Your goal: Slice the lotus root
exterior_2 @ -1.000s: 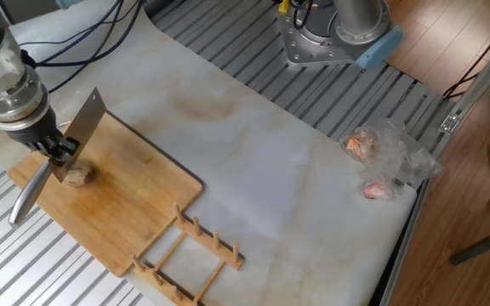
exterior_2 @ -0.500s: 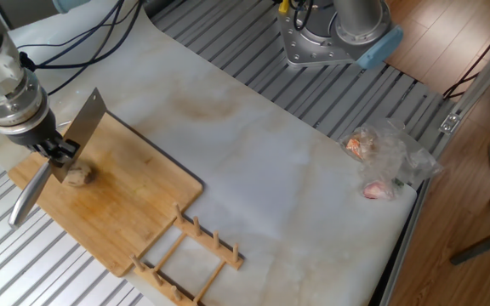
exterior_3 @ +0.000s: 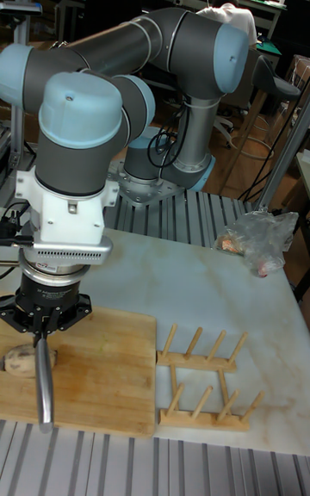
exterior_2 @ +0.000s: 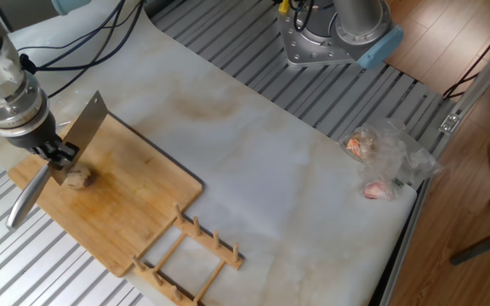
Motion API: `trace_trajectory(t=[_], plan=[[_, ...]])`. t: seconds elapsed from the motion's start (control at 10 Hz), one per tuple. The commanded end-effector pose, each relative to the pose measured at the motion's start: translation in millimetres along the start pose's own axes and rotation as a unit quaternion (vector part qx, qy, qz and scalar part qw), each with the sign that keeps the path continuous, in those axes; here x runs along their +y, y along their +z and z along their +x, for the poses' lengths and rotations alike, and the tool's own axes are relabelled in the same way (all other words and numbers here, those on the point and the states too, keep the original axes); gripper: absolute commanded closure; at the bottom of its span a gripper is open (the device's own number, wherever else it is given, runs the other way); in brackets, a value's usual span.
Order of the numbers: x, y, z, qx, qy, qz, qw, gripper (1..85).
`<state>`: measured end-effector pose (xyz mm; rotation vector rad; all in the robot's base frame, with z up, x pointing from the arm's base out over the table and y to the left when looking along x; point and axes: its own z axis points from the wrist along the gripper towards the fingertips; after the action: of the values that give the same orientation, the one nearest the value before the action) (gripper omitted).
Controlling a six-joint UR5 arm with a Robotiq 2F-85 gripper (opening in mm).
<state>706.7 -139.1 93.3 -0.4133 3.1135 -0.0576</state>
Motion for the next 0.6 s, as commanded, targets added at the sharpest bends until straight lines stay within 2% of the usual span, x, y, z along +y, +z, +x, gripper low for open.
trace_trajectory(t=[0.0, 0.3, 0.5], plan=[[2.1, -7.0, 0.5, 0.004, 0.005, -0.001, 1.0, 84.3], [3.6, -16.5, 1.0, 0.014, 0.01, 0.003, 0.9998, 84.3], [4.0, -0.6, -3.7, -0.001, 0.012, -0.008, 0.9999, 84.3]])
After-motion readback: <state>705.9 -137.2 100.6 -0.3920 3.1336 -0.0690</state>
